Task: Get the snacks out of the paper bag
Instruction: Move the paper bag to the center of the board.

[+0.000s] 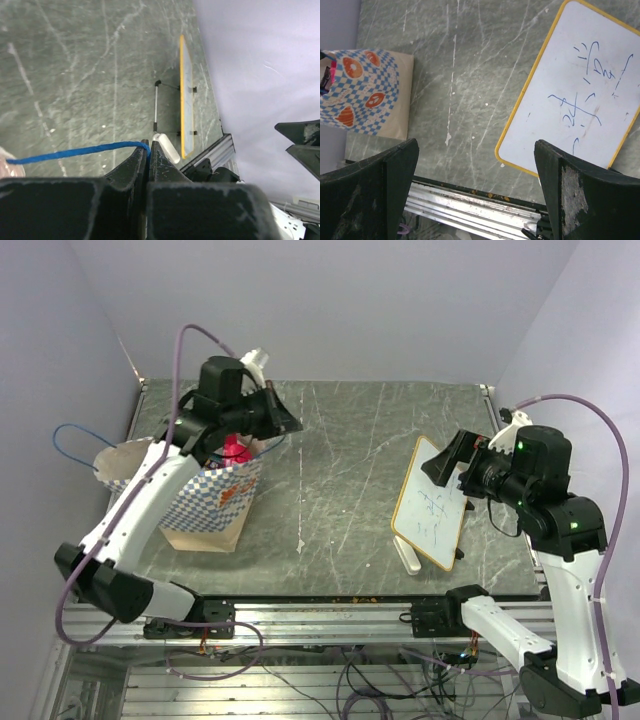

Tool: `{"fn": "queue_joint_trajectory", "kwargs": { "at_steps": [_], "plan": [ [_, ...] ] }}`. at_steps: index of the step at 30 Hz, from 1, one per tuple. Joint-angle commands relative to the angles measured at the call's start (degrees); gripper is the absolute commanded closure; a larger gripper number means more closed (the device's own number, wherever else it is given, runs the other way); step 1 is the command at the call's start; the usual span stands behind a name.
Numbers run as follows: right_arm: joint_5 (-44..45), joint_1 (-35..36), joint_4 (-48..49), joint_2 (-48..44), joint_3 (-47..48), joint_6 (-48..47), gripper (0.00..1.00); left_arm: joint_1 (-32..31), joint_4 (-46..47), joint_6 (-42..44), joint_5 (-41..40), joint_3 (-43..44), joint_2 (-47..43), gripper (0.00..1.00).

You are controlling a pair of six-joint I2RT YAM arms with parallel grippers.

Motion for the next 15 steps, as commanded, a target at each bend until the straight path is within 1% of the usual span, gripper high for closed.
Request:
{"fn": "queue_joint_trajectory", "kwargs": {
  "at_steps": [1,6,12,15],
  "plan": [
    [-1.9,-0.1,0.2,-0.5,-1.2,1.0,0.0,-6.2,13.3,-4.7,1.3,5.8,3.4,0.93],
    [-3.9,-0.1,1.1,1.0,-0.8,1.5,0.0,-10.0,16.0,-5.6,0.9,10.4,10.6,0.93],
    [-7.5,-0.1,3.6,2.8,-1.4,2.9,0.0,-10.8,18.3,-7.5,2.5,19.4,19.1,0.93],
    [-10.4,-0.1,5.6,3.7,-2.4,3.8,0.0,-10.8,16.9,-7.1,2.4,24.2,21.7,0.93]
  ]
}}
